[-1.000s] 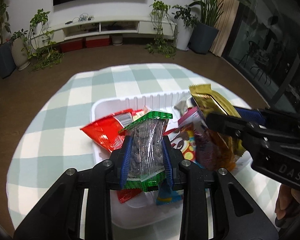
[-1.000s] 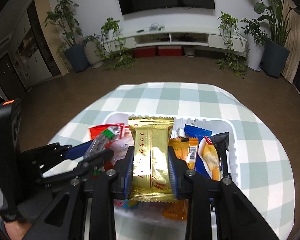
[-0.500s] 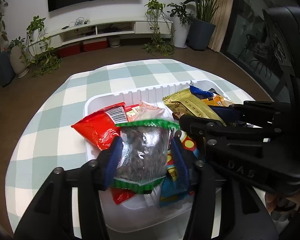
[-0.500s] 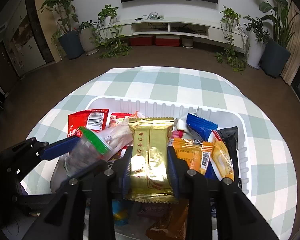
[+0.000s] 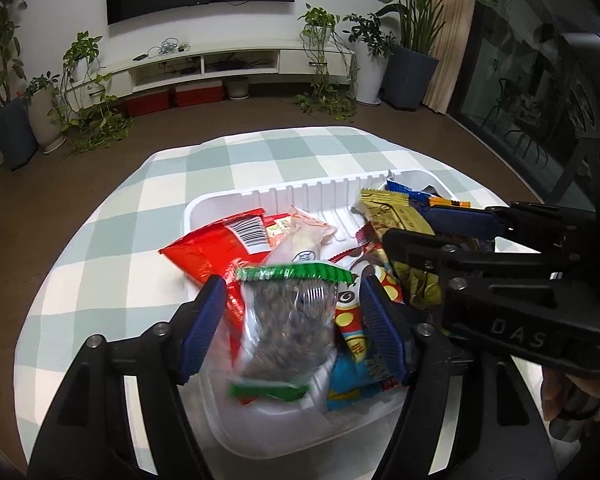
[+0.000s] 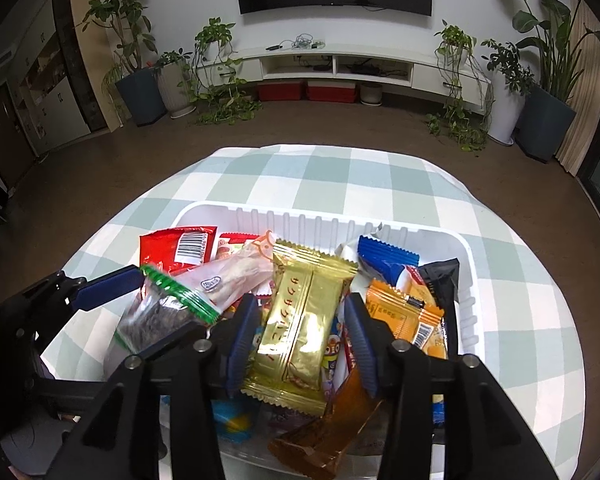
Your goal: Organize snacks
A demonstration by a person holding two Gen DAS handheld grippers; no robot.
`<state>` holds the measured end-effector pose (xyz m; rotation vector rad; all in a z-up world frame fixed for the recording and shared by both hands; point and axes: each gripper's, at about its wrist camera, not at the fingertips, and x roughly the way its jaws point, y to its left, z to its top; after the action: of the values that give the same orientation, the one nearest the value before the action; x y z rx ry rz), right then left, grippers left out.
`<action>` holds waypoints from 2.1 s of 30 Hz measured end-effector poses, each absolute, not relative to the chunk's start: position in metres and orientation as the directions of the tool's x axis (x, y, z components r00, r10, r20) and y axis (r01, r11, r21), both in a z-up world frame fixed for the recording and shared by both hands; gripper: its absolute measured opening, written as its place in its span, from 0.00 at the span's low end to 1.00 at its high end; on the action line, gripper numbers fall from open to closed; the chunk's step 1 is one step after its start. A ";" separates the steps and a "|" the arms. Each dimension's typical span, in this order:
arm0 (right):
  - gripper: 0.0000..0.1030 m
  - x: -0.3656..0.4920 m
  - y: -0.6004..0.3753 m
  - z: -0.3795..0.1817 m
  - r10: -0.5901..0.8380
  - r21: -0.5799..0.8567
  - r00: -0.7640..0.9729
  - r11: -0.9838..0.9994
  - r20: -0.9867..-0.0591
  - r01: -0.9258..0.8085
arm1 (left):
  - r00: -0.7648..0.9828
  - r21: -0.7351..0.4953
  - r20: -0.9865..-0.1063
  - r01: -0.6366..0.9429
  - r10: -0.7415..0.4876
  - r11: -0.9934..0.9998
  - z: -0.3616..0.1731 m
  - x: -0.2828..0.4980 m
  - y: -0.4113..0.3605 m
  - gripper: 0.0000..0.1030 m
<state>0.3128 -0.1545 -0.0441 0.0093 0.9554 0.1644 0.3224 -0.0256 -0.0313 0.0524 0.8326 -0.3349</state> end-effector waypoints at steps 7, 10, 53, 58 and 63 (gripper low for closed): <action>0.54 0.306 -0.155 -0.035 0.143 0.079 0.591 0.988 -0.794 -0.133 | 0.645 -0.092 -0.715 0.295 -0.269 0.951 -0.023 0.312 -0.018 0.68; 0.59 0.301 -0.157 -0.027 0.149 0.092 0.606 0.988 -0.782 -0.124 | 0.661 -0.089 -0.705 0.275 -0.255 0.957 -0.018 0.305 -0.013 0.70; 1.00 0.011 -0.224 0.051 -0.010 0.157 0.781 0.978 -0.625 0.138 | 0.753 -0.001 -0.658 -0.039 0.029 0.999 0.031 0.003 -0.024 1.00; 1.00 0.006 -0.213 0.049 0.003 0.141 0.768 0.984 -0.640 0.113 | 0.756 0.007 -0.654 -0.036 0.032 0.999 0.033 0.005 -0.025 1.00; 1.00 0.008 -0.204 0.048 -0.004 0.118 0.755 0.987 -0.656 0.108 | 0.749 0.006 -0.662 -0.039 0.033 0.999 0.036 0.005 -0.022 1.00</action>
<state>0.0080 -0.2043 0.0477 0.1518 0.7139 -0.0614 0.0051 -0.0218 0.0360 -0.0083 0.7231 0.0393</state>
